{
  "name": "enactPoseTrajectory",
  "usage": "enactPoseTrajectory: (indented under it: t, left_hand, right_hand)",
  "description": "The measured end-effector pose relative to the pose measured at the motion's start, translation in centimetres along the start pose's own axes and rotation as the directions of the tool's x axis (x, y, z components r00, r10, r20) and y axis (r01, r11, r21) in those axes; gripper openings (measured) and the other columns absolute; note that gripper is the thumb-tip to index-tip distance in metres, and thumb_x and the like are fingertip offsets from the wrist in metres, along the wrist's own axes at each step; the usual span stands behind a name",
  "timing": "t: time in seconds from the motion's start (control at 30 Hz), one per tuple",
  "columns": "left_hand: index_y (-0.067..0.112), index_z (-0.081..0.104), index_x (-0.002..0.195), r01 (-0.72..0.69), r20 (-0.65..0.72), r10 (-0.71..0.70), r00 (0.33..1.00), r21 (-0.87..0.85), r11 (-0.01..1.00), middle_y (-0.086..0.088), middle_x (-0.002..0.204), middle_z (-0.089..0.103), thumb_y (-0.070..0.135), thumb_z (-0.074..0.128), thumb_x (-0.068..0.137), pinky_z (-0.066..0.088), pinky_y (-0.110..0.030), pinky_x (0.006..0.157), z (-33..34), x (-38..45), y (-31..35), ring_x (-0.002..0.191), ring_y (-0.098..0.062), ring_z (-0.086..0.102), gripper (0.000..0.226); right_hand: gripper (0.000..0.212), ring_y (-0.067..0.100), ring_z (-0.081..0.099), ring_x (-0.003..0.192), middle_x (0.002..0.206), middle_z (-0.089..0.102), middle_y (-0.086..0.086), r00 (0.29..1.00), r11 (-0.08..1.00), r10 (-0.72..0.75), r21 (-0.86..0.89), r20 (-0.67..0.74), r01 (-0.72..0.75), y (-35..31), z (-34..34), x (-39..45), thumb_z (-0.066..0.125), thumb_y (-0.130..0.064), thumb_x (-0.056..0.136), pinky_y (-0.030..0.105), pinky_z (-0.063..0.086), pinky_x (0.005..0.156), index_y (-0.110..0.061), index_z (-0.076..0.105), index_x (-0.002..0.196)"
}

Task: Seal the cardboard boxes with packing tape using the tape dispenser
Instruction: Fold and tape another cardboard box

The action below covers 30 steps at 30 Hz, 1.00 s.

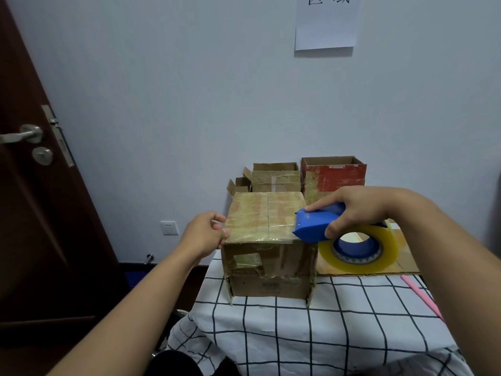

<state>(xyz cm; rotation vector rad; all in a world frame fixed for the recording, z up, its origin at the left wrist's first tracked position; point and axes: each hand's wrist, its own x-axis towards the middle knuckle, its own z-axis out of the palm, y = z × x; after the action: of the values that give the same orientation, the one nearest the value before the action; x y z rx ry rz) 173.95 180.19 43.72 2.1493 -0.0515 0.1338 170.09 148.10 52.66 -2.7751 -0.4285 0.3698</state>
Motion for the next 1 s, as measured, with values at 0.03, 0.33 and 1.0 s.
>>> enactPoseTrajectory:
  t: [0.03, 0.33, 1.0]
  left_hand:
    - [0.016, 0.058, 0.112, -0.004, -0.004, 0.004, 1.000, 0.004, 1.000, -0.008, 0.091, 0.062, 0.005, 0.063, 0.093, 0.048, -0.022, 0.056, -0.1, 0.0, 0.0, 0.070, -0.015, 0.062, 0.022]
    - [0.011, 0.054, 0.133, 0.018, -0.011, -0.018, 1.000, -0.012, 1.000, -0.006, 0.073, 0.066, 0.005, 0.066, 0.090, 0.050, -0.028, 0.063, -1.7, 0.4, -0.3, 0.064, -0.014, 0.061, 0.045]
    - [0.014, 0.058, 0.118, 0.169, 0.019, -0.168, 0.986, -0.130, 0.977, -0.008, 0.089, 0.065, 0.011, 0.064, 0.092, 0.051, -0.025, 0.055, -0.7, 0.3, -2.2, 0.071, -0.016, 0.062, 0.026]
  right_hand:
    - [0.056, 0.008, 0.057, 0.097, 0.120, 0.050, -0.022, 1.000, 1.000, 0.003, -0.010, 0.003, -0.003, -0.2, -0.1, -0.1, 0.078, -0.046, 0.080, 0.024, 0.044, 0.081, -0.064, 0.050, 0.125]
    - [0.057, 0.013, 0.062, 0.098, 0.121, 0.056, -0.011, 1.000, 0.997, 0.009, -0.082, 0.006, -0.008, -3.2, -1.5, -0.7, 0.077, -0.048, 0.080, 0.027, 0.051, 0.085, -0.060, 0.049, 0.128]
    - [0.060, 0.015, 0.057, 0.103, 0.127, 0.050, -0.011, 0.997, 0.985, 0.063, -0.166, 0.048, -0.054, -5.1, -1.5, 1.1, 0.077, -0.047, 0.080, 0.030, 0.048, 0.088, -0.055, 0.051, 0.133]
